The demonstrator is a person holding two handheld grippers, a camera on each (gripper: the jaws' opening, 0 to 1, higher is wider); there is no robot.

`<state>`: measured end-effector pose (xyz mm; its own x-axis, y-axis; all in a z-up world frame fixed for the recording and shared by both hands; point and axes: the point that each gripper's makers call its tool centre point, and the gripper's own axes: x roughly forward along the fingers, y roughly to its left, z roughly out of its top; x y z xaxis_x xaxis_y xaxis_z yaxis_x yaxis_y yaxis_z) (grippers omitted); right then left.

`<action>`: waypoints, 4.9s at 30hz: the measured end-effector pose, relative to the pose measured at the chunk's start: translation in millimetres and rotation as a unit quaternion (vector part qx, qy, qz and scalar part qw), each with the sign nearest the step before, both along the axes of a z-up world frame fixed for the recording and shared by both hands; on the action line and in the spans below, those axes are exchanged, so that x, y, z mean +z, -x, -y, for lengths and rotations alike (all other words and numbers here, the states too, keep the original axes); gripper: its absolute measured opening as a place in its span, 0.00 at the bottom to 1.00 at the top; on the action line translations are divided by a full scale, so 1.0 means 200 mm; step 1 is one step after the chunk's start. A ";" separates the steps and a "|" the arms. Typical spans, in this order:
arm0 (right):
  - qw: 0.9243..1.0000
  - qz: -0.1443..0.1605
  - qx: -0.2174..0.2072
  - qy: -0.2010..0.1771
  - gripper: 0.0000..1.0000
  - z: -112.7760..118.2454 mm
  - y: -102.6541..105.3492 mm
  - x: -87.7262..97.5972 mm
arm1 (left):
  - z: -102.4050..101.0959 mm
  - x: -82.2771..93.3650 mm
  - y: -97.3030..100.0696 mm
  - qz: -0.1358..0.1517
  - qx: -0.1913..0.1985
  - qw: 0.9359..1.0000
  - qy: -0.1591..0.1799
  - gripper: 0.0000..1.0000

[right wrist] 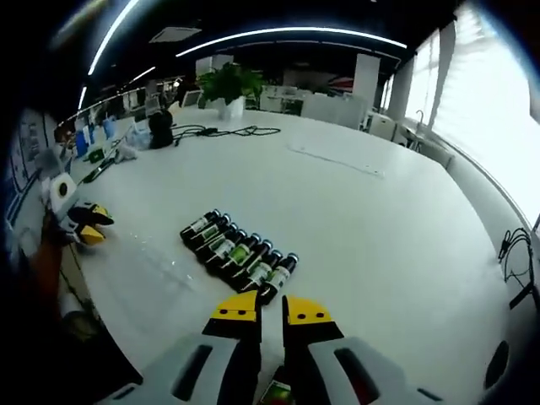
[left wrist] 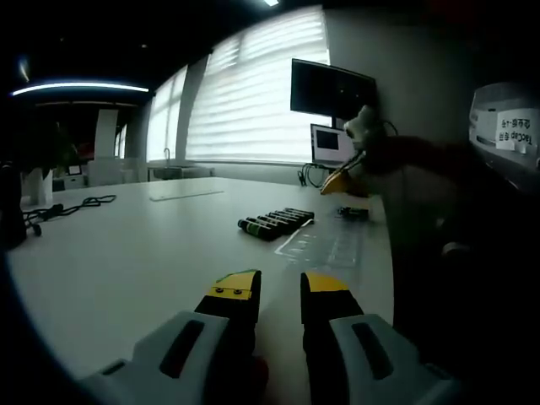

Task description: Grip medicine bottles put into box

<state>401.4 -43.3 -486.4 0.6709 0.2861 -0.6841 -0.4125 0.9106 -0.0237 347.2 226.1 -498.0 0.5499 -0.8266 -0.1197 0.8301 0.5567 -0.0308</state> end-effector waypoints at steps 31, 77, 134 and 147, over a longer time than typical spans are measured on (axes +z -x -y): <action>0.991 -0.126 -0.042 0.006 0.06 -0.05 -0.17 -0.15 | 0.00 0.00 0.00 0.002 0.000 1.000 -0.001 0.13; 0.986 -0.154 -0.052 0.035 0.06 0.00 -0.18 -0.21 | 0.00 0.00 0.00 0.001 0.000 1.000 -0.001 0.13; 0.981 -0.172 -0.083 -0.039 0.07 0.09 0.33 -0.13 | 0.00 -0.01 0.00 0.003 0.002 1.000 -0.006 0.13; 0.979 -0.181 -0.085 -0.039 0.07 0.09 0.36 -0.16 | 0.00 -0.01 0.00 0.002 0.001 1.000 -0.005 0.13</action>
